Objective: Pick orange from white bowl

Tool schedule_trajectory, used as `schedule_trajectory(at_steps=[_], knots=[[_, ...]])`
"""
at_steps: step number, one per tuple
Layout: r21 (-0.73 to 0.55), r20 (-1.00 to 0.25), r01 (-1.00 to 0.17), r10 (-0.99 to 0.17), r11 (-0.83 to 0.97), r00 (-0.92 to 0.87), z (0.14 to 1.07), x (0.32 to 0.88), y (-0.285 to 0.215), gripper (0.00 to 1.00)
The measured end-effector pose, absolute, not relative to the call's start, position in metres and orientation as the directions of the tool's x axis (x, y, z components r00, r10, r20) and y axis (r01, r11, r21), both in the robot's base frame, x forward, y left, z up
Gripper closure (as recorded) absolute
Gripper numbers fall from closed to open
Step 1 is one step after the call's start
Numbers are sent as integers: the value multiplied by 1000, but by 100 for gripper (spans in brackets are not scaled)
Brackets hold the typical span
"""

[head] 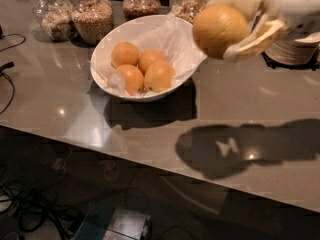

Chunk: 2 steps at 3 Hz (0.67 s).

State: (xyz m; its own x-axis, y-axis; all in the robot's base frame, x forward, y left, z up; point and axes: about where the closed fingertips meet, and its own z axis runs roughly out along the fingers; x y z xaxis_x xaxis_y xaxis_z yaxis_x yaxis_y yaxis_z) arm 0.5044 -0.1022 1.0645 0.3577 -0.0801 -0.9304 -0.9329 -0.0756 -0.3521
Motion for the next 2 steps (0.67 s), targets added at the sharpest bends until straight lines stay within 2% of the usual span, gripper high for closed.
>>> schedule_trajectory(at_steps=[1,2], knots=[[-301,-954,-951,33,-65,299,1122,482,-118,100],[-287,-956,-957,69,-33,285,1164,462,-122,100]])
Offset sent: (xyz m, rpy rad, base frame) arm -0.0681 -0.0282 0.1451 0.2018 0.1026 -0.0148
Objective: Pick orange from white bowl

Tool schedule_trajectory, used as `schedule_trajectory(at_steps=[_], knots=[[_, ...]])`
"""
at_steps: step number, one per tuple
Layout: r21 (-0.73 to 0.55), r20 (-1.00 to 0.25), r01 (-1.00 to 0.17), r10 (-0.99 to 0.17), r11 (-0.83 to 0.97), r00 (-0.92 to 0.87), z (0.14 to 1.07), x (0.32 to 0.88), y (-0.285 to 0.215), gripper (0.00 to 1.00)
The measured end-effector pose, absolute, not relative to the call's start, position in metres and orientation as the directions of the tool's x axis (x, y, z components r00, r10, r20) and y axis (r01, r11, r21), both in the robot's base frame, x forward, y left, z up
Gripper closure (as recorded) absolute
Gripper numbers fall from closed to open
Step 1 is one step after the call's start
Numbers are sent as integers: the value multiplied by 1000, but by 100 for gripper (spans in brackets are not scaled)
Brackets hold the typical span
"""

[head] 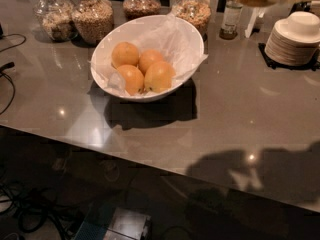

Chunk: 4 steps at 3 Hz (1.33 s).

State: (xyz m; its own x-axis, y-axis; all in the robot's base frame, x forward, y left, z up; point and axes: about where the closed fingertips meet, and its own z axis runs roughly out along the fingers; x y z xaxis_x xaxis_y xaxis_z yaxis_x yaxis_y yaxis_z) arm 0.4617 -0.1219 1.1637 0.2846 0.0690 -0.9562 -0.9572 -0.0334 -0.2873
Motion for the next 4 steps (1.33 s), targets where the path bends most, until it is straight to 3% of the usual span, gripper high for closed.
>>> schedule_trajectory(at_steps=[2,4], knots=[[-301,-941,-949,134,97,312,1197,411,-99,100],[-196,-948,-978,241,72,208,1141,354,-72,100]])
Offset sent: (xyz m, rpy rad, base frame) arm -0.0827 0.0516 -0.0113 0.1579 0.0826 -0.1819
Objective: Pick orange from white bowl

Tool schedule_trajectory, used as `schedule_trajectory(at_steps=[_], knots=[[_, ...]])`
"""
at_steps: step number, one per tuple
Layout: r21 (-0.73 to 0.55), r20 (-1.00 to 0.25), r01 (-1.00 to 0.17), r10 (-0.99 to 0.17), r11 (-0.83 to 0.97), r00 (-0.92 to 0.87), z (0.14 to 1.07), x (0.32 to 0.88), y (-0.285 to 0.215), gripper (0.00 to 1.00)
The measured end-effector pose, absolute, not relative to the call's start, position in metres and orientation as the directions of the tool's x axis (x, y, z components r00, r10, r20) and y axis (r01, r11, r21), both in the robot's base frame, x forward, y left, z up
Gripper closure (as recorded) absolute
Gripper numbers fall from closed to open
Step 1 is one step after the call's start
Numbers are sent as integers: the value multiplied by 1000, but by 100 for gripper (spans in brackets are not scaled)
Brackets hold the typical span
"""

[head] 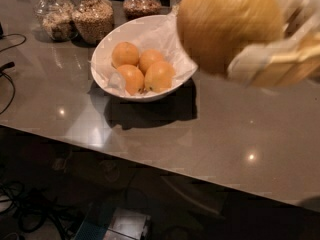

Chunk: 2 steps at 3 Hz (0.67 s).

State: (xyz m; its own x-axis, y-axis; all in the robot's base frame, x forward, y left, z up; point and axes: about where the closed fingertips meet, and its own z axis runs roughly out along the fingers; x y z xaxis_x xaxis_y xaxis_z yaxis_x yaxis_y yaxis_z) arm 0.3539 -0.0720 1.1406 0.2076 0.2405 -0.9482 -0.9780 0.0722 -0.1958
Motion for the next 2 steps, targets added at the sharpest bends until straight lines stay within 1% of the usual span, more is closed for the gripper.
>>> schedule_trajectory(at_steps=[1,2], knots=[[-146,-963,-989,222,38,150,1116,350,-56,100],[-146,-963,-989,222,38,150,1116,350,-56,100]])
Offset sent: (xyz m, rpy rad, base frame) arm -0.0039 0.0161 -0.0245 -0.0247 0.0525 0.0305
